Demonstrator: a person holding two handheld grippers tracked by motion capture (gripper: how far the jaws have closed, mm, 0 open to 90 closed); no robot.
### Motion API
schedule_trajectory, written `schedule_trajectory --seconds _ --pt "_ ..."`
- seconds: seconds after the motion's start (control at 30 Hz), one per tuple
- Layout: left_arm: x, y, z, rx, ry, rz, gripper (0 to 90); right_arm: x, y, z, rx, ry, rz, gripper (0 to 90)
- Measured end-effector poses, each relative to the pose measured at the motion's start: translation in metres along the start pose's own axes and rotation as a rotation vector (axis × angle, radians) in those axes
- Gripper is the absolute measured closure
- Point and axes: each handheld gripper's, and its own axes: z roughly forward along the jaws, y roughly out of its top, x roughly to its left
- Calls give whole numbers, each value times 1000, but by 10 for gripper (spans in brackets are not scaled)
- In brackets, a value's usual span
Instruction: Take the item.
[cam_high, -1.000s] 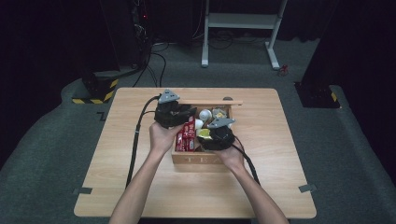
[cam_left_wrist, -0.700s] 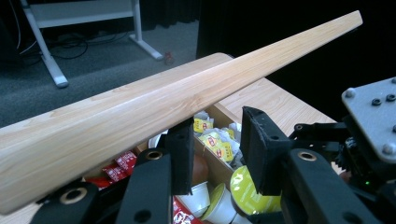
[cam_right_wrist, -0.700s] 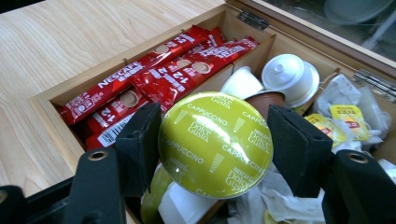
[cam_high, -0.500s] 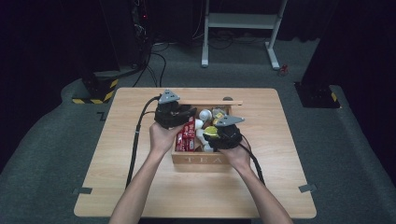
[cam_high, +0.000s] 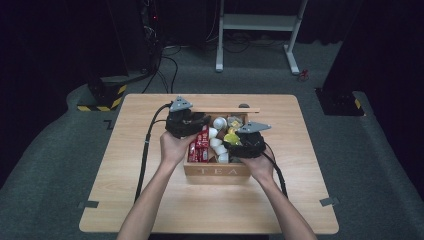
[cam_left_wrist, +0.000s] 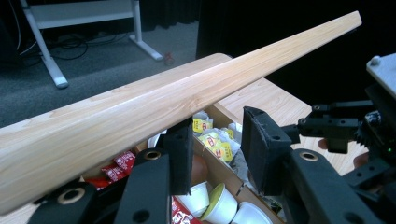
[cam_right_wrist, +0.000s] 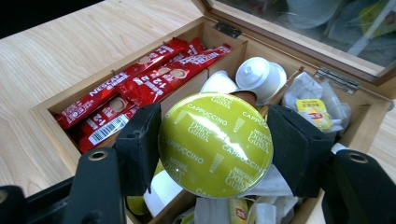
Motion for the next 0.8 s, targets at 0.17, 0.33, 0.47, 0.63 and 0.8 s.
schedule_trajectory --seconds 0.17,0.33,0.47,0.63,0.8 --pt "0 0 0 0 1 2 642 -5 0 -6 -7 -8 10 380" --pt "0 -1 0 0 1 4 642 -9 0 -13 -12 -19 19 380" --pt "-1 -2 0 0 2 7 643 -13 1 -19 -25 -27 32 380" --pt "-1 -2 0 -4 1 8 645 -17 1 -22 -24 -34 30 380" --pt "-1 -3 -1 1 -1 14 645 -20 0 -26 -33 -37 41 380"
